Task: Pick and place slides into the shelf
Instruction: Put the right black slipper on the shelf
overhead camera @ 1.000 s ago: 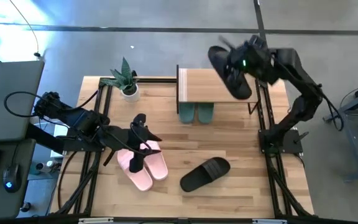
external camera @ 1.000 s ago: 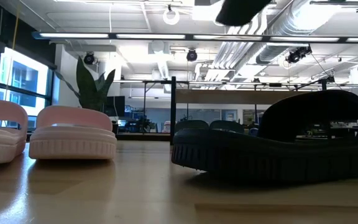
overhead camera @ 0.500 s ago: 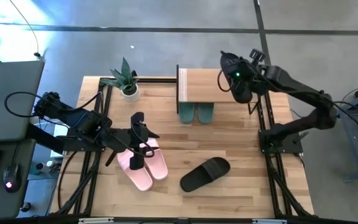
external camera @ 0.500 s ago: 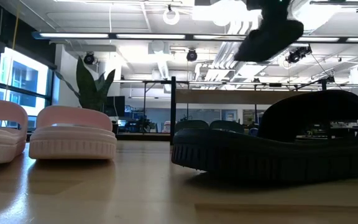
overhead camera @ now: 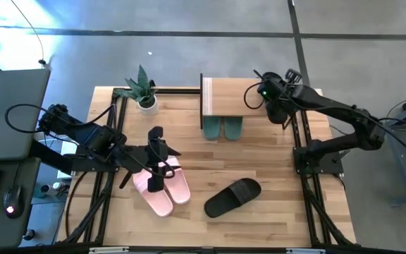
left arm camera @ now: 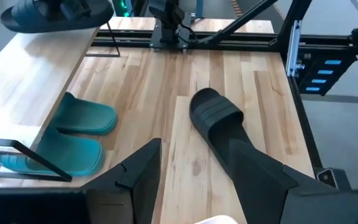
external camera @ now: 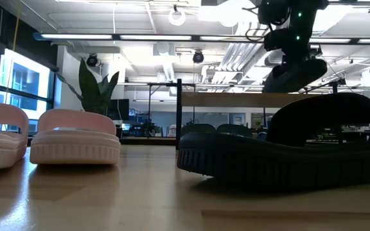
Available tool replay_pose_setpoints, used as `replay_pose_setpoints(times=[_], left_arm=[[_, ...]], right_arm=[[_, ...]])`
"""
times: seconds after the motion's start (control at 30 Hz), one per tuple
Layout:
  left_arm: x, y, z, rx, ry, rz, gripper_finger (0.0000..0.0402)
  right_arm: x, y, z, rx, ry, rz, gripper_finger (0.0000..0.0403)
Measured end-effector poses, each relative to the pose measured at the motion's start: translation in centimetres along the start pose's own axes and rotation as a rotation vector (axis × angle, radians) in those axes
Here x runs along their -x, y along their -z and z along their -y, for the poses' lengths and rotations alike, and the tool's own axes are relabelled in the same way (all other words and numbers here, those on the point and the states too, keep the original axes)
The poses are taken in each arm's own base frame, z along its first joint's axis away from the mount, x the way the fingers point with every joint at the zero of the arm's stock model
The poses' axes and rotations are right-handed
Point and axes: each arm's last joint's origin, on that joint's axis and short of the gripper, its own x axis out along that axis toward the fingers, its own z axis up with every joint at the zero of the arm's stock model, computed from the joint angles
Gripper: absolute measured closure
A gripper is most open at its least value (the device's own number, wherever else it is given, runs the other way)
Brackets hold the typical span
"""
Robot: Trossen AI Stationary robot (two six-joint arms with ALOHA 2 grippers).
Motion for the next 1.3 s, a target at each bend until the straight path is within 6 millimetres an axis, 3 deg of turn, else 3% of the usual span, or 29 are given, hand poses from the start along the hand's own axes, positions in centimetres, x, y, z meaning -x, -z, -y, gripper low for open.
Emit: replay_pose_setpoints(times=[0.37,0.7,1.3], left_arm=[[0.0,-0.3,0.1,0.016,0.009,0.028,0.0227],[0.0,-0.3,0.1,0.018,0.011,0.033,0.0227],[0.0,-0.4,0.1,0.016,0.011,0.033,0.0227]], right_arm=[[-3.0,1.3,-0.7,-0.011,0.022,-0.005,0.0403],[-2.6,2.3,0.3,0.011,0.038,0.067,0.0403],[-3.7,3.0,1.1,-0.008,-0.027,0.058,0.0403]])
